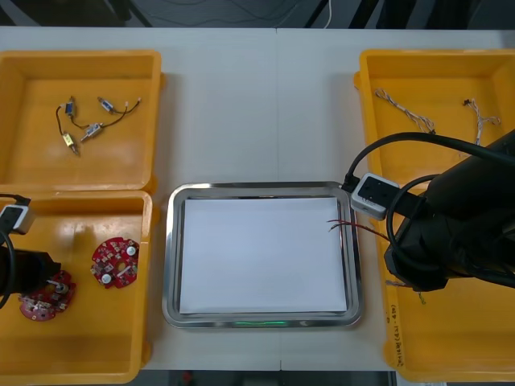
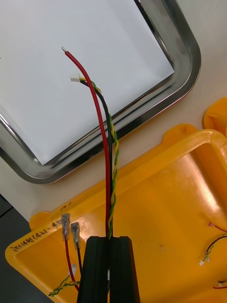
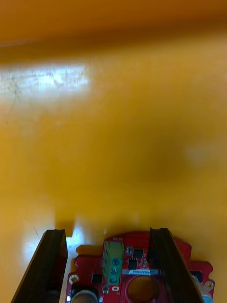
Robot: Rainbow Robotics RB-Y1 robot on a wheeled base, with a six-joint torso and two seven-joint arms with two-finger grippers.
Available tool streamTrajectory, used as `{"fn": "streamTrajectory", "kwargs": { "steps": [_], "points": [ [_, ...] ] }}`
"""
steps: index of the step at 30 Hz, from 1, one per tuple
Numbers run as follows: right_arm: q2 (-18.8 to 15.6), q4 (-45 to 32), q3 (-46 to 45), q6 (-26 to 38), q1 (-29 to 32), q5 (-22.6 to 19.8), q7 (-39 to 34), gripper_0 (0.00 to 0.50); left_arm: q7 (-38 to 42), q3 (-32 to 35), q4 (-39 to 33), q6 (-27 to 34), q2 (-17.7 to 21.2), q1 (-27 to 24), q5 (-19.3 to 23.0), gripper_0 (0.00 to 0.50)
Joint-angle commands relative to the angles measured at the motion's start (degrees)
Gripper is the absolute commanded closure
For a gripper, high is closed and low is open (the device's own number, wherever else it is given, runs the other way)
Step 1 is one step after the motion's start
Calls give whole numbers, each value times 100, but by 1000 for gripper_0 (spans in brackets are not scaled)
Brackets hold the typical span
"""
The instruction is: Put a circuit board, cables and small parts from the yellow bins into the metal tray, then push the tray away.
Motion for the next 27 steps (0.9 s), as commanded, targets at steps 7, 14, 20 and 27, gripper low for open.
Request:
{"fn": "streamTrajectory", "kwargs": {
  "steps": [7, 14, 20, 27],
  "points": [
    [84, -39, 22, 78, -167, 11, 13, 500, -501, -22, -26, -70, 271, 263, -56, 0],
    [75, -39, 31, 87, -167, 11, 4, 500, -536, -22, -26, -79, 280, 245, -56, 500],
    [84, -39, 22, 87, -167, 11, 4, 500, -536, -22, -26, -70, 280, 210, -47, 500],
    [75, -39, 22, 87, -167, 11, -5, 500, -536, 40, -26, -70, 280, 183, 15, 500]
  ]
}}
